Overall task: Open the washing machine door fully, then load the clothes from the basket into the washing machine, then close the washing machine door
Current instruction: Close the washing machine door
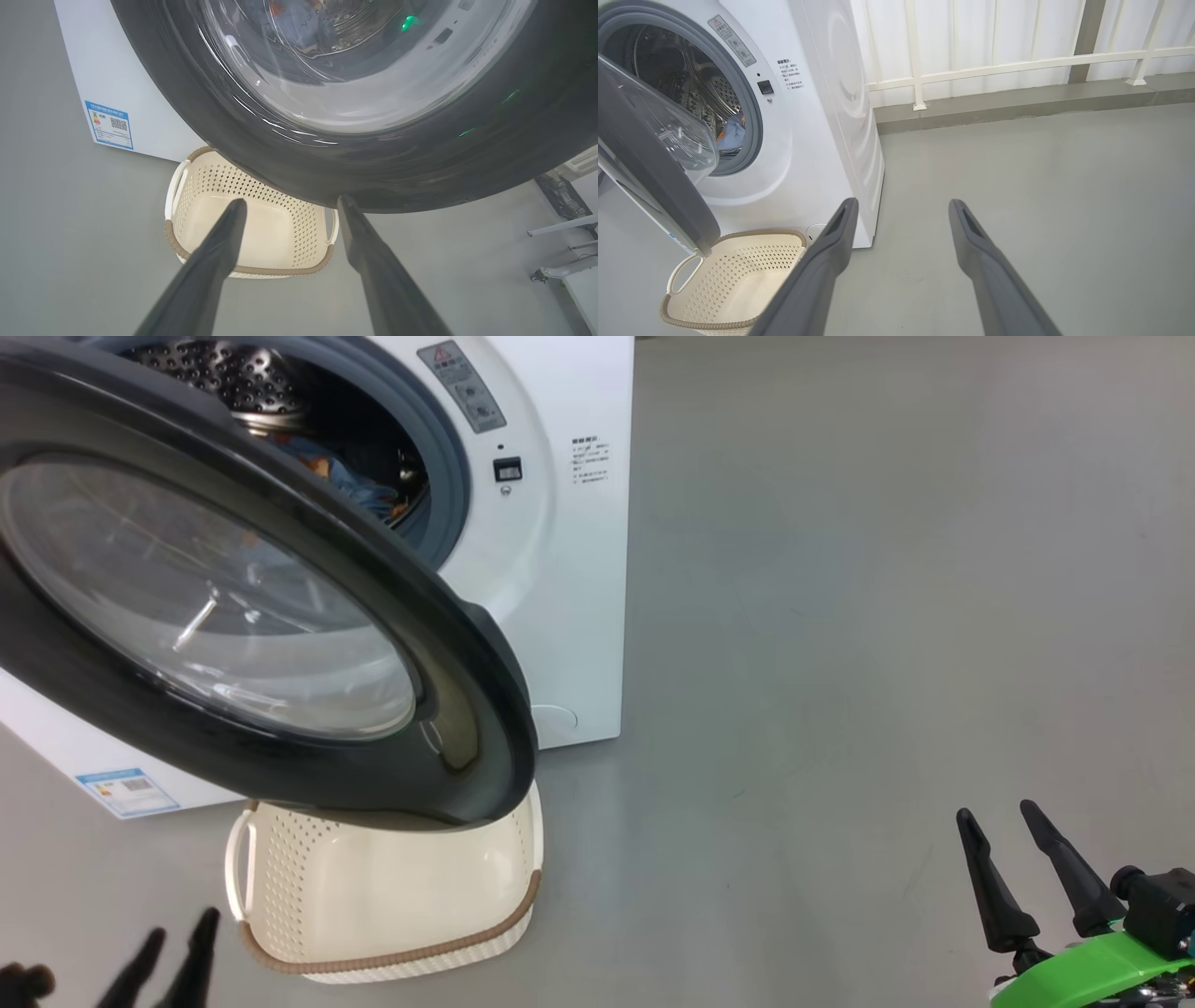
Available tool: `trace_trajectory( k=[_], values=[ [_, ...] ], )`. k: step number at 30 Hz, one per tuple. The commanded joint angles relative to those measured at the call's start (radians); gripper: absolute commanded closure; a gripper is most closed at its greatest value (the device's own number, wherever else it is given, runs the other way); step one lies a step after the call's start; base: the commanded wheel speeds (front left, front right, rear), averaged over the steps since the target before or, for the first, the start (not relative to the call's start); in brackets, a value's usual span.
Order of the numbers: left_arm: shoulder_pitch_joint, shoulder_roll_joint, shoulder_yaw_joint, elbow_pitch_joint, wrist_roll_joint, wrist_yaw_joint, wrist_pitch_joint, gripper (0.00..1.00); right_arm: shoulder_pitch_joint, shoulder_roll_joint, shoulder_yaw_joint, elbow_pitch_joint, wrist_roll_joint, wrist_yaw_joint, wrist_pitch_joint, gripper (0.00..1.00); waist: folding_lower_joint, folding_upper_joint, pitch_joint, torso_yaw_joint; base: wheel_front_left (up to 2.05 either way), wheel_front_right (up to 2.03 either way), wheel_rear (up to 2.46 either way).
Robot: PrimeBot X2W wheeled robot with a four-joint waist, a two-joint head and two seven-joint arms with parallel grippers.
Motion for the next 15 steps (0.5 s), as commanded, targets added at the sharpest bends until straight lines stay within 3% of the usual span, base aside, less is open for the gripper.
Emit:
trace_trajectory(
  k=[1,15],
  values=[
    [-0.035,0.027,0.060,-0.011,0.026,-0.003,-0.013,0.00,0.003,-0.022,0.013,-0.024,-0.005,0.003,-0.005,0.00,0.0000,0.0000,-0.004,-0.002,0.00,0.00,0.00],
    [0.082,-0.204,0.349,-0.105,0.558,-0.003,-0.014,0.00,0.019,-0.018,-0.004,-0.029,-0.004,0.003,-0.005,0.00,0.0000,0.0000,-0.019,-0.007,0.00,0.00,0.00]
  ],
)
